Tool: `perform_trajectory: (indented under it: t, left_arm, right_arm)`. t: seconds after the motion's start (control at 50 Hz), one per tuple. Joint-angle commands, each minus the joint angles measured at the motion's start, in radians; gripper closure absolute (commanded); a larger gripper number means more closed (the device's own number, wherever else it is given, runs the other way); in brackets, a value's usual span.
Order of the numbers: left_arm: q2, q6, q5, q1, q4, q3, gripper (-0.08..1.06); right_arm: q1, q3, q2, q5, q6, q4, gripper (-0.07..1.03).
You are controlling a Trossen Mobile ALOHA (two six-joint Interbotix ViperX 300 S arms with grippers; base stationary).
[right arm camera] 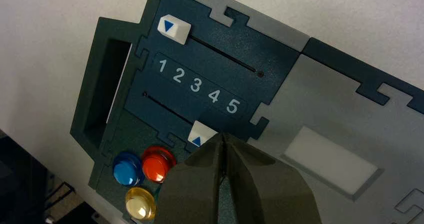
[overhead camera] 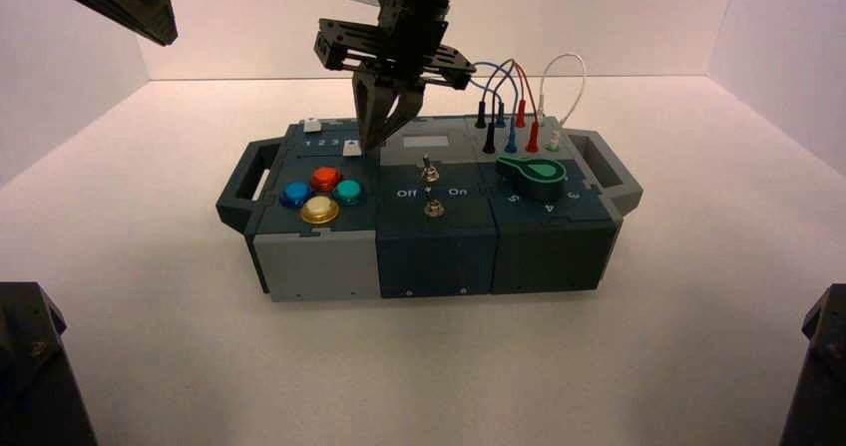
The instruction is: Move the bottom slider to position 3.
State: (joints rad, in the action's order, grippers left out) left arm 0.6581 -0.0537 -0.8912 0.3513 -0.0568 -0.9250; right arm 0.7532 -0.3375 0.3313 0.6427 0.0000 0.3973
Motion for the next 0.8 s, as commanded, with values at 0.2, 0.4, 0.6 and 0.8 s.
perform_trajectory:
  t: [0.2, 0.4, 0.6, 0.8]
  left_arm:
    - [0.0, -0.008, 0.003, 0.003, 0.003, 0.028, 1.01]
    - [-0.002, -0.008, 0.003, 0.003, 0.002, 0.028, 1.01]
    - [-0.003, -0.008, 0.003, 0.003, 0.002, 0.028, 1.01]
    - [-0.005, -0.008, 0.003, 0.003, 0.002, 0.028, 1.01]
  right_arm:
    - [0.008, 0.028, -0.018, 0.0, 0.002, 0.014, 0.99]
    - [0.011, 0.026, -0.018, 0.002, 0.002, 0.015, 0.99]
    - [0.014, 0.028, -0.018, 0.0, 0.002, 0.023, 0.99]
    - [0.02, 0.029, -0.018, 0.002, 0.002, 0.025, 0.99]
